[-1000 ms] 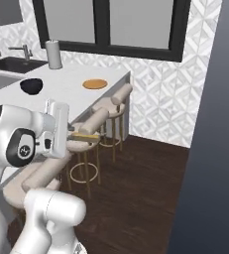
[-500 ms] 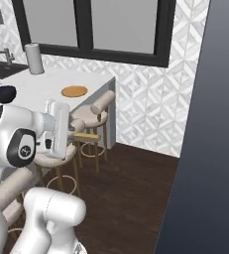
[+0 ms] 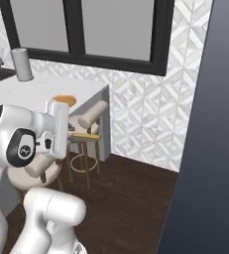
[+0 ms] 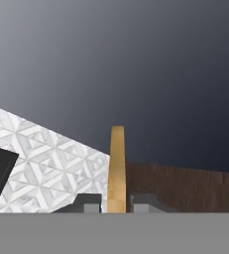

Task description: Start the toaster. Once the lever pops up, take the bread to the plate on the dining counter.

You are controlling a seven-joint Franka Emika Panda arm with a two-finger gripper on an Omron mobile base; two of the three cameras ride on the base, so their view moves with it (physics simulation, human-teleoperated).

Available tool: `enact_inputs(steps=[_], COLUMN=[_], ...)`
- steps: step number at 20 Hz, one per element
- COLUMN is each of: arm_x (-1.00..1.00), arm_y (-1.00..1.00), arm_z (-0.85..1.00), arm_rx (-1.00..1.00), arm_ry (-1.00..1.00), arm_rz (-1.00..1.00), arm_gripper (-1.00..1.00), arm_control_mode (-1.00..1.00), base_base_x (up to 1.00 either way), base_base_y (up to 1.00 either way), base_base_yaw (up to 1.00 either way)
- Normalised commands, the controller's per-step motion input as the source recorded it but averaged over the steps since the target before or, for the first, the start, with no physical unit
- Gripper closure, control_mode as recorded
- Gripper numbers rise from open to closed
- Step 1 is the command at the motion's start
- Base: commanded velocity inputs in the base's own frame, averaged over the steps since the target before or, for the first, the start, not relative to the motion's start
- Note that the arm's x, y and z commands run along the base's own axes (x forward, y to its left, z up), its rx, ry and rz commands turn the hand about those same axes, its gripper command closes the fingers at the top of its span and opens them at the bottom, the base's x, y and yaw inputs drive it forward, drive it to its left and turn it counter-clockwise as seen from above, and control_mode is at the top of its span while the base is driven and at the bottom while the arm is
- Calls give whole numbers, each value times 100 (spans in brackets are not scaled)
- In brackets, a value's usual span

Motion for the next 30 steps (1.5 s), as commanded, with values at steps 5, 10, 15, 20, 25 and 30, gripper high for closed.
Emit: enact_inputs(steps=[5, 10, 15, 20, 25, 30], arm_x=[0, 0, 0, 0, 0, 0], arm_y=[0, 0, 0, 0, 0, 0], arm_z=[0, 0, 0, 0, 0, 0], arm_rx=[0, 0, 0, 0, 0, 0], arm_ry=[0, 0, 0, 0, 0, 0], arm_rz=[0, 0, 0, 0, 0, 0], arm_gripper=[100, 100, 100, 100, 100, 100], arm_control_mode=[100, 100, 100, 100, 100, 100], base_base_x=[77, 76, 71, 64, 52, 45], base_base_y=[-8, -5, -1, 0, 0, 2], base_base_yaw=[9, 11, 12, 15, 19, 24])
